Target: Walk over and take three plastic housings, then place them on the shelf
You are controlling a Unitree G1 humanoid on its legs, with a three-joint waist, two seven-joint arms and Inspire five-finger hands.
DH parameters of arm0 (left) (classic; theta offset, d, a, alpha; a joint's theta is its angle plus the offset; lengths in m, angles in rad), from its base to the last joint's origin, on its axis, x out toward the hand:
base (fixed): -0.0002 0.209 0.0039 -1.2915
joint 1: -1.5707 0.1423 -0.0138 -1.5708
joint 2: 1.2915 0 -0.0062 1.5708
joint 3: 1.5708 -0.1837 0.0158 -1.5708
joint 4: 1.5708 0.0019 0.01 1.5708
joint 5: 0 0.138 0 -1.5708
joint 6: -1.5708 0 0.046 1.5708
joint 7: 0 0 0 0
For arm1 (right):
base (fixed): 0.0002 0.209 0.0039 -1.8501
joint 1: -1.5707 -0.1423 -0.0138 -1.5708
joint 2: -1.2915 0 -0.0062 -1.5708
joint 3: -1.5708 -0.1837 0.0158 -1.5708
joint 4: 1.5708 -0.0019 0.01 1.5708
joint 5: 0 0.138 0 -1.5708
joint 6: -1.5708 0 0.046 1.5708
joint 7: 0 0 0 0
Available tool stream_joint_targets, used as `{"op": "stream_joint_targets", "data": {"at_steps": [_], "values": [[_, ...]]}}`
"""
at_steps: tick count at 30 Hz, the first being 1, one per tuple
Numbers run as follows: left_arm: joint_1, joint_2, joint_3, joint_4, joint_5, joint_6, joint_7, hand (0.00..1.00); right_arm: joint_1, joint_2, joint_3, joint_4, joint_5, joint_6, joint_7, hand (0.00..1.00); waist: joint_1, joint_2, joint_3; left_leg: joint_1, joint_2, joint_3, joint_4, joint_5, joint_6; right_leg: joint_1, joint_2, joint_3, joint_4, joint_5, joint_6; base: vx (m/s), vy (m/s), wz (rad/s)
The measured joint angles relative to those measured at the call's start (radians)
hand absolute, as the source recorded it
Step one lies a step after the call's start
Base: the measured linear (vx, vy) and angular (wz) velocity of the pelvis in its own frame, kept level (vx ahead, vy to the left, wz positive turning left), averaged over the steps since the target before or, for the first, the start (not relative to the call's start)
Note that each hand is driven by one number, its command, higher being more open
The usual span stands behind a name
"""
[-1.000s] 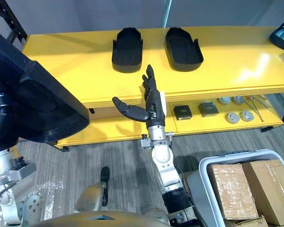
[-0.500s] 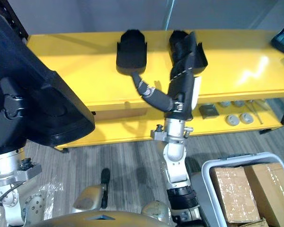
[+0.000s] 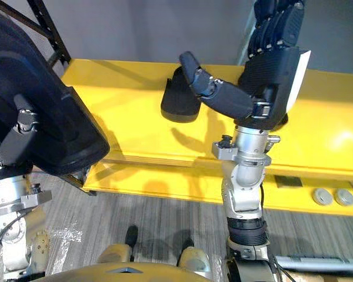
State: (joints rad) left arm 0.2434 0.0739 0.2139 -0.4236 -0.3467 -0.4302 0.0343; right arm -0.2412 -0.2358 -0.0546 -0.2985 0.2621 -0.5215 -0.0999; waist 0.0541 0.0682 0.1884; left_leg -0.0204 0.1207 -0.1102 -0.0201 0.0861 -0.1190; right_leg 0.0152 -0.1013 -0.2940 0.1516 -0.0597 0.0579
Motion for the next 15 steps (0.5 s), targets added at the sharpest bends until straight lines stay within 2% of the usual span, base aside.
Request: {"op": "stream_joint_targets", "data": {"at_steps": [1, 4, 6, 7, 8, 10, 11, 12, 13, 14, 15], "values": [[0.001, 0.000, -0.010, 0.000, -0.001, 0.004, -0.001, 0.00, 0.008, 0.000, -0.013, 0.000, 0.034, 0.009, 0.012, 1.00, -0.005, 0.003, -0.001, -0.024, 0.002, 0.012, 0.033, -0.009, -0.004, 0.006, 0.002, -0.021, -0.001, -0.001, -0.002, 0.19, -0.186, 0.64], [0.003, 0.001, -0.061, 0.003, 0.013, 0.032, 0.008, 0.00, 0.068, 0.012, -0.029, 0.017, 0.120, 0.037, 0.045, 1.00, -0.002, 0.003, -0.001, -0.084, 0.005, 0.099, 0.166, -0.052, 0.030, 0.029, -0.001, -0.042, -0.001, -0.004, -0.006, 0.09, -0.063, 0.32], [0.003, 0.002, -0.080, 0.005, 0.043, 0.045, 0.022, 0.00, 0.098, 0.031, -0.011, 0.022, 0.140, 0.050, 0.056, 1.00, -0.005, 0.003, -0.001, -0.082, -0.001, 0.122, 0.169, -0.055, 0.035, 0.042, -0.010, -0.043, -0.002, -0.010, -0.013, 0.05, 0.015, 0.16], [0.001, 0.002, -0.088, 0.005, 0.047, 0.045, 0.021, 0.00, 0.106, 0.045, -0.001, 0.022, 0.140, 0.051, 0.071, 1.00, -0.008, 0.003, -0.001, -0.082, -0.010, 0.130, 0.152, -0.058, 0.050, 0.042, -0.024, -0.046, -0.006, -0.021, -0.008, 0.02, 0.102, 0.36], [-0.003, 0.001, -0.097, 0.009, 0.063, 0.045, 0.019, 0.00, 0.115, 0.053, 0.007, 0.022, 0.141, 0.055, 0.081, 1.00, -0.022, 0.003, 0.002, -0.107, -0.010, 0.161, 0.179, -0.091, 0.078, 0.046, -0.046, -0.069, -0.010, -0.026, -0.005, 0.00, 0.116, 0.49], [-0.008, 0.009, -0.110, 0.041, 0.095, 0.046, 0.012, 0.00, 0.136, 0.077, 0.009, 0.022, 0.141, 0.072, 0.080, 1.00, -0.038, -0.003, 0.007, -0.143, 0.024, 0.221, 0.265, -0.105, 0.089, 0.058, -0.093, -0.096, 0.014, -0.033, 0.005, -0.01, 0.172, 0.54], [-0.006, 0.009, -0.118, 0.065, 0.108, 0.047, 0.012, 0.00, 0.150, 0.078, 0.014, 0.022, 0.141, 0.076, 0.078, 1.00, -0.037, 0.000, 0.005, -0.132, 0.049, 0.247, 0.281, -0.091, 0.069, 0.063, -0.133, -0.094, 0.034, -0.042, 0.035, 0.01, 0.228, 0.28], [-0.002, 0.008, -0.119, 0.072, 0.110, 0.047, 0.011, 0.00, 0.156, 0.075, 0.020, 0.022, 0.141, 0.077, 0.076, 1.00, -0.036, 0.005, 0.002, -0.123, 0.053, 0.248, 0.275, -0.082, 0.060, 0.062, -0.151, -0.088, 0.047, -0.047, 0.055, 0.03, 0.344, -0.01], [0.013, 0.005, -0.119, 0.074, 0.110, 0.048, 0.008, 0.00, 0.169, 0.071, 0.034, 0.021, 0.143, 0.076, 0.071, 1.00, -0.036, 0.027, -0.011, -0.094, 0.066, 0.239, 0.250, -0.069, 0.041, 0.053, -0.180, -0.072, 0.072, -0.060, 0.091, 0.06, 0.444, -0.16], [0.019, 0.008, -0.116, 0.074, 0.112, 0.048, 0.004, 0.00, 0.181, 0.075, 0.039, 0.024, 0.143, 0.074, 0.068, 1.00, -0.034, 0.043, -0.022, -0.065, 0.042, 0.231, 0.217, -0.105, -0.018, 0.042, -0.207, -0.045, 0.086, -0.066, 0.117, 0.07, 0.532, -0.31], [0.032, 0.020, -0.096, 0.066, 0.111, 0.049, -0.007, 0.00, 0.201, 0.108, 0.053, 0.028, 0.144, 0.074, 0.053, 1.00, -0.034, 0.010, -0.020, -0.049, -0.014, 0.271, 0.209, -0.116, 0.008, 0.034, -0.261, -0.015, 0.080, -0.060, 0.127, 0.06, 0.426, -0.35]]}}
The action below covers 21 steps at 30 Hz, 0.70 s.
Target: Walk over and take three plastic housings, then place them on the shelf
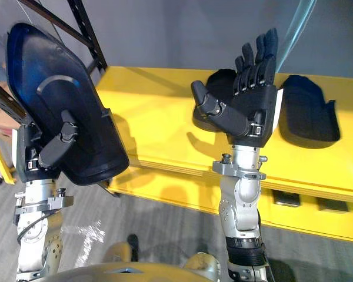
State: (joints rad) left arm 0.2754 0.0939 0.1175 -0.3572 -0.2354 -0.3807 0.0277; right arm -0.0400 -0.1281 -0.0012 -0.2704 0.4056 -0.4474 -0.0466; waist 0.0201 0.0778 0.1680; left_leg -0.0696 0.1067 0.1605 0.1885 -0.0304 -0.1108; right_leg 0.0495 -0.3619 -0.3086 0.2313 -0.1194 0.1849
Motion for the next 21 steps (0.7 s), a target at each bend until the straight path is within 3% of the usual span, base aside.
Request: {"op": "stream_joint_targets", "data": {"at_steps": [1, 2, 4, 6, 8, 10, 14, 17, 21], "values": [[0.003, 0.007, 0.015, -0.003, -0.002, 0.001, -0.011, 0.00, 0.013, 0.019, 0.014, 0.001, -0.001, 0.000, -0.008, 1.00, 0.002, -0.017, 0.003, 0.005, -0.024, 0.019, 0.002, -0.010, 0.011, 0.003, -0.023, 0.016, -0.015, 0.013, 0.008, 0.05, 0.358, -0.42], [0.003, 0.011, 0.042, -0.004, -0.014, 0.012, -0.034, 0.00, 0.033, 0.044, 0.042, 0.009, -0.005, 0.001, -0.016, 1.00, 0.007, -0.035, 0.001, 0.007, -0.048, 0.050, 0.010, -0.030, 0.027, 0.004, -0.047, 0.033, -0.043, 0.044, -0.014, 0.04, 0.256, -0.40], [0.007, 0.014, 0.083, -0.003, -0.095, 0.031, -0.085, 0.00, 0.036, 0.070, 0.089, 0.042, -0.006, 0.008, -0.016, 1.00, 0.010, -0.044, 0.001, 0.017, -0.042, 0.098, 0.029, -0.055, 0.049, -0.003, -0.050, 0.011, -0.065, 0.130, -0.030, 0.02, 0.232, -0.74], [0.006, 0.027, 0.095, -0.005, -0.139, 0.034, -0.109, 0.00, 0.041, 0.090, 0.117, 0.059, -0.015, 0.013, -0.008, 1.00, 0.008, -0.051, -0.001, 0.041, -0.019, 0.145, 0.019, -0.060, 0.060, -0.012, -0.014, -0.013, -0.078, 0.161, -0.041, 0.02, 0.116, -0.76], [-0.018, 0.058, 0.064, -0.005, -0.157, 0.048, -0.123, 0.00, 0.047, 0.087, 0.121, 0.061, -0.046, 0.016, -0.009, 1.00, -0.022, -0.067, -0.014, 0.035, -0.003, 0.148, 0.014, -0.060, 0.059, 0.000, 0.069, 0.006, -0.155, 0.159, -0.047, 0.02, 0.012, -0.25], [-0.068, 0.074, 0.006, -0.002, -0.155, 0.077, -0.122, 0.00, 0.050, 0.084, 0.098, 0.061, -0.044, 0.018, -0.011, 1.00, -0.039, -0.078, -0.021, 0.013, -0.007, 0.138, 0.016, -0.056, 0.056, 0.003, 0.074, 0.011, -0.183, 0.161, -0.043, 0.02, -0.009, 0.17], [-0.156, 0.072, -0.117, -0.001, -0.152, 0.128, -0.154, 0.00, 0.076, 0.057, 0.051, 0.061, -0.045, 0.040, -0.005, 1.00, -0.064, -0.057, -0.021, 0.003, -0.005, 0.107, -0.029, -0.012, 0.042, -0.008, 0.097, 0.009, -0.185, 0.154, -0.049, 0.01, -0.037, 0.20], [-0.190, 0.074, -0.116, 0.009, -0.135, 0.152, -0.155, 0.00, 0.072, 0.002, 0.045, 0.061, -0.042, 0.054, 0.022, 1.00, -0.073, -0.039, -0.022, 0.006, 0.013, 0.111, -0.053, 0.007, 0.030, -0.020, 0.118, 0.020, -0.185, 0.154, -0.050, 0.00, -0.074, -0.08], [-0.323, 0.129, -0.067, 0.229, -0.082, 0.170, -0.051, 0.00, 0.072, -0.035, 0.028, 0.061, -0.010, 0.072, 0.095, 1.00, -0.088, -0.027, -0.021, 0.033, 0.042, 0.148, -0.060, 0.012, 0.021, -0.031, 0.147, 0.075, -0.183, 0.153, -0.052, -0.04, -0.059, -0.32]]}}
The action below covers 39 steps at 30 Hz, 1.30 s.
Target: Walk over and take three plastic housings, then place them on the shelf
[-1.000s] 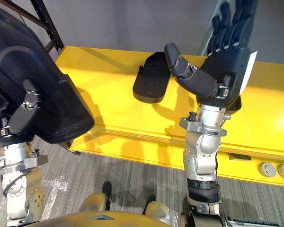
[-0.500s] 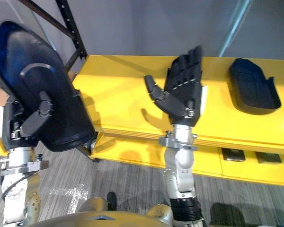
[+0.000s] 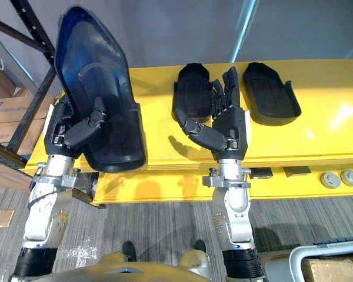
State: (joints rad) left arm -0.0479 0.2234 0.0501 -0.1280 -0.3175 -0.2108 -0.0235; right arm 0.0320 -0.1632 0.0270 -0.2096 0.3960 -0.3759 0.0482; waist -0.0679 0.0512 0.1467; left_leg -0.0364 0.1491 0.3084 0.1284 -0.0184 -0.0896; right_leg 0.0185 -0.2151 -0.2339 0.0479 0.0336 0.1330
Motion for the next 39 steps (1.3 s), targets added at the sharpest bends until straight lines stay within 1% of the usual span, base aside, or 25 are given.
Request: {"op": "stream_joint_targets", "data": {"at_steps": [1, 2, 3, 5, 6, 7, 9, 11, 13, 17, 18, 21, 23, 26, 30, 34, 37, 39], "values": [[-0.019, 0.009, 0.011, 0.045, 0.008, 0.001, 0.020, 0.00, 0.001, 0.000, -0.001, 0.000, 0.017, 0.002, 0.012, 1.00, -0.007, 0.001, 0.001, 0.007, 0.000, 0.004, -0.006, 0.001, -0.002, -0.001, 0.001, 0.007, 0.001, 0.000, 0.000, -0.07, -0.006, -0.32], [-0.043, 0.027, 0.039, 0.129, 0.012, 0.002, 0.055, 0.00, 0.003, 0.000, -0.003, -0.001, 0.046, 0.015, 0.036, 1.00, -0.023, 0.003, 0.000, 0.014, 0.000, 0.017, -0.013, 0.003, -0.004, -0.007, 0.002, 0.021, 0.003, -0.002, -0.004, -0.06, 0.005, -0.23], [-0.052, 0.034, 0.055, 0.165, 0.013, 0.002, 0.068, 0.00, 0.006, -0.001, -0.005, -0.002, 0.055, 0.019, 0.046, 1.00, -0.029, 0.004, 0.000, 0.013, 0.000, 0.022, -0.013, 0.003, -0.004, -0.012, 0.002, 0.027, 0.004, -0.003, -0.005, -0.07, 0.014, -0.29], [-0.093, 0.059, 0.100, 0.278, 0.014, 0.011, 0.105, 0.00, 0.034, -0.002, -0.014, -0.003, 0.087, 0.043, 0.079, 1.00, -0.033, 0.007, 0.002, 0.009, -0.003, 0.043, -0.031, 0.011, -0.003, -0.044, 0.002, 0.052, 0.009, -0.005, -0.007, -0.06, 0.017, -0.23], [-0.106, 0.073, 0.103, 0.304, 0.013, 0.016, 0.112, 0.00, 0.045, -0.003, -0.014, -0.002, 0.092, 0.049, 0.084, 1.00, -0.034, 0.008, 0.003, 0.008, -0.003, 0.043, -0.035, 0.014, -0.003, -0.048, 0.002, 0.055, 0.011, -0.005, -0.007, -0.03, 0.010, -0.11], [-0.134, 0.103, 0.109, 0.356, 0.009, 0.019, 0.126, 0.00, 0.064, -0.008, -0.009, -0.002, 0.091, 0.067, 0.097, 1.00, -0.035, 0.012, 0.005, 0.008, -0.005, 0.045, -0.044, 0.020, -0.004, -0.058, 0.002, 0.059, 0.019, -0.005, -0.008, 0.00, 0.000, 0.00], [-0.191, 0.153, 0.128, 0.441, -0.011, 0.021, 0.128, 0.00, 0.074, -0.046, 0.029, -0.002, 0.092, 0.090, 0.131, 1.00, -0.039, 0.028, 0.014, 0.007, -0.006, 0.050, -0.051, 0.030, 0.000, -0.070, 0.002, 0.065, 0.029, -0.002, -0.002, 0.00, -0.010, -0.05], [-0.240, 0.183, 0.129, 0.508, -0.041, 0.021, 0.124, 0.00, 0.071, -0.073, 0.070, -0.002, 0.091, 0.094, 0.155, 1.00, -0.042, 0.042, 0.022, 0.011, -0.009, 0.049, -0.067, 0.042, 0.004, -0.077, 0.002, 0.068, 0.036, -0.003, -0.003, 0.00, 0.000, 0.00], [-0.280, 0.208, 0.129, 0.559, -0.080, 0.021, 0.103, 0.00, 0.065, -0.078, 0.107, -0.003, 0.091, 0.100, 0.168, 1.00, -0.044, 0.053, 0.028, 0.010, -0.012, 0.047, -0.089, 0.059, 0.005, -0.089, 0.003, 0.069, 0.039, -0.003, -0.003, 0.00, 0.000, 0.00], [-0.305, 0.214, 0.126, 0.597, -0.108, 0.046, 0.071, 0.00, 0.058, -0.078, 0.151, -0.003, 0.101, 0.136, 0.156, 1.00, -0.046, 0.062, 0.040, 0.010, -0.017, 0.043, -0.119, 0.079, 0.010, -0.106, 0.003, 0.071, 0.051, -0.005, -0.005, -0.01, 0.002, 0.00], [-0.309, 0.214, 0.123, 0.598, -0.108, 0.056, 0.060, 1.00, 0.044, -0.077, 0.177, -0.004, 0.101, 0.145, 0.142, 1.00, -0.048, 0.063, 0.052, 0.009, -0.018, 0.043, -0.122, 0.083, 0.012, -0.114, 0.002, 0.073, 0.061, -0.009, -0.006, -0.05, 0.006, -0.01], [-0.336, 0.215, 0.119, 0.605, -0.107, 0.075, 0.058, 1.00, 0.015, -0.078, 0.219, -0.013, 0.100, 0.159, 0.120, 1.00, -0.046, 0.066, 0.060, 0.007, -0.019, 0.044, -0.141, 0.100, 0.012, -0.137, 0.002, 0.076, 0.086, -0.024, -0.013, -0.05, 0.001, 0.01], [-0.373, 0.229, 0.108, 0.623, -0.085, 0.096, 0.060, 1.00, -0.003, -0.079, 0.246, -0.074, 0.099, 0.179, 0.111, 1.00, -0.047, 0.070, 0.082, 0.004, -0.021, 0.044, -0.150, 0.110, 0.011, -0.155, -0.001, 0.078, 0.112, -0.033, -0.012, -0.07, 0.002, 0.02], [-0.397, 0.244, 0.075, 0.641, -0.045, 0.154, 0.066, 1.00, -0.029, -0.078, 0.280, -0.147, 0.098, 0.179, 0.101, 1.00, -0.052, 0.075, 0.091, -0.023, -0.022, 0.043, -0.151, 0.119, 0.012, -0.192, -0.005, 0.081, 0.133, -0.034, -0.010, -0.03, 0.006, 0.01], [-0.420, 0.249, 0.064, 0.641, 0.015, 0.189, 0.080, 1.00, -0.033, -0.078, 0.278, -0.157, 0.083, 0.186, 0.080, 1.00, -0.058, 0.075, 0.096, -0.021, -0.022, 0.042, -0.151, 0.122, 0.012, -0.195, -0.005, 0.081, 0.147, -0.033, -0.009, 0.00, 0.001, 0.01], [-0.428, 0.249, 0.064, 0.641, 0.059, 0.200, 0.110, 1.00, -0.018, -0.081, 0.281, -0.157, 0.067, 0.195, 0.070, 1.00, -0.066, 0.075, 0.097, -0.020, -0.021, 0.043, -0.151, 0.122, 0.011, -0.196, -0.004, 0.082, 0.148, -0.033, -0.009, 0.00, 0.002, -0.01], [-0.434, 0.249, 0.064, 0.641, 0.060, 0.207, 0.155, 1.00, -0.016, -0.104, 0.282, -0.157, 0.004, 0.196, 0.066, 1.00, -0.069, 0.069, 0.102, -0.021, -0.018, 0.054, -0.152, 0.123, 0.011, -0.202, 0.000, 0.094, 0.145, -0.031, -0.008, -0.01, 0.010, -0.09], [-0.445, 0.249, 0.064, 0.647, 0.063, 0.208, 0.194, 1.00, -0.015, -0.120, 0.280, -0.157, -0.048, 0.208, 0.066, 1.00, -0.070, 0.064, 0.105, -0.021, -0.017, 0.064, -0.152, 0.123, 0.010, -0.208, 0.003, 0.103, 0.143, -0.027, -0.004, 0.00, 0.009, -0.12]]}}
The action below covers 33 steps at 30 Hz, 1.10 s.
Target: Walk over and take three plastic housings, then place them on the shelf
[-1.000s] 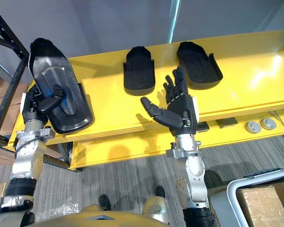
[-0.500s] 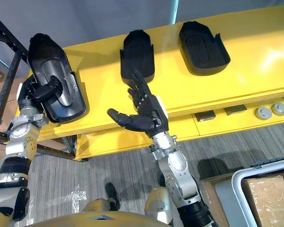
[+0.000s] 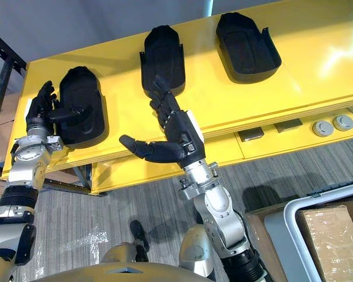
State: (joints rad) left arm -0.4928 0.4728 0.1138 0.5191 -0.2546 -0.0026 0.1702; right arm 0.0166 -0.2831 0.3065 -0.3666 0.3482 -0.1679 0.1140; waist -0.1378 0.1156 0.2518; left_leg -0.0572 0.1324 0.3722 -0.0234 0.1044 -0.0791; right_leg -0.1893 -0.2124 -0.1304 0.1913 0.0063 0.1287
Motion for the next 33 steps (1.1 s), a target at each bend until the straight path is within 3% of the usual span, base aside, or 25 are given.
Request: {"op": "stream_joint_targets", "data": {"at_steps": [5, 9, 12, 16, 19, 23, 27, 33], "values": [[-0.053, 0.008, 0.001, 0.073, 0.022, -0.020, 0.092, 1.00, -0.007, -0.081, -0.024, 0.002, -0.194, 0.006, -0.003, 1.00, -0.005, -0.010, 0.005, 0.030, 0.000, 0.016, -0.010, -0.001, -0.003, 0.013, 0.006, 0.017, -0.002, 0.002, 0.002, 0.02, 0.007, -0.12], [-0.085, 0.037, 0.000, 0.087, 0.017, -0.126, 0.164, 1.00, -0.089, -0.194, -0.133, 0.047, -0.413, -0.006, -0.018, 1.00, -0.010, -0.038, 0.011, 0.064, 0.002, 0.014, -0.010, -0.005, -0.008, 0.057, 0.009, 0.013, -0.021, 0.005, 0.003, 0.01, 0.005, -0.02], [-0.065, 0.046, 0.005, -0.099, -0.022, -0.180, 0.206, 1.00, -0.200, -0.236, -0.196, 0.141, -0.469, -0.019, -0.038, 1.00, -0.003, -0.055, 0.008, 0.092, 0.003, 0.002, -0.007, -0.014, -0.012, 0.111, 0.010, -0.005, -0.051, 0.015, 0.006, 0.02, 0.018, 0.09], [0.081, 0.036, 0.029, -0.563, -0.007, -0.285, 0.206, 1.00, -0.272, -0.251, -0.211, 0.198, -0.527, -0.014, -0.055, 1.00, 0.022, -0.065, 0.005, 0.132, 0.006, -0.018, 0.004, -0.033, -0.017, 0.188, 0.010, -0.034, -0.087, 0.016, 0.007, 0.04, 0.000, 0.12], [0.227, -0.068, 0.080, -0.815, -0.005, -0.339, 0.164, 1.00, -0.265, -0.242, -0.212, 0.209, -0.523, 0.020, -0.055, 1.00, 0.039, -0.065, -0.017, 0.142, 0.009, -0.044, 0.005, -0.039, -0.020, 0.232, 0.012, -0.069, -0.113, 0.016, 0.008, 0.03, -0.016, 0.23], [0.431, -0.219, 0.085, -0.931, -0.013, -0.364, 0.062, 1.00, -0.239, -0.167, -0.238, 0.263, -0.530, 0.052, -0.058, 1.00, 0.079, -0.069, -0.045, 0.154, 0.014, -0.081, 0.005, -0.041, -0.025, 0.285, 0.019, -0.113, -0.143, 0.016, 0.009, 0.01, -0.021, 0.28], [0.558, -0.268, 0.058, -0.943, -0.080, -0.361, -0.053, 1.00, -0.224, -0.127, -0.237, 0.337, -0.545, 0.061, -0.059, 1.00, 0.116, -0.088, -0.059, 0.149, 0.015, -0.111, -0.003, -0.033, -0.029, 0.304, 0.021, -0.144, -0.154, 0.015, 0.007, -0.02, -0.010, 0.22], [0.649, -0.328, 0.001, -0.982, -0.259, -0.359, -0.193, 1.00, -0.223, -0.089, -0.238, 0.414, -0.577, 0.103, -0.095, 1.00, 0.132, -0.105, -0.078, 0.137, 0.012, -0.135, -0.037, -0.006, -0.030, 0.300, 0.023, -0.174, -0.160, 0.014, 0.006, 0.00, -0.003, 0.15]]}}
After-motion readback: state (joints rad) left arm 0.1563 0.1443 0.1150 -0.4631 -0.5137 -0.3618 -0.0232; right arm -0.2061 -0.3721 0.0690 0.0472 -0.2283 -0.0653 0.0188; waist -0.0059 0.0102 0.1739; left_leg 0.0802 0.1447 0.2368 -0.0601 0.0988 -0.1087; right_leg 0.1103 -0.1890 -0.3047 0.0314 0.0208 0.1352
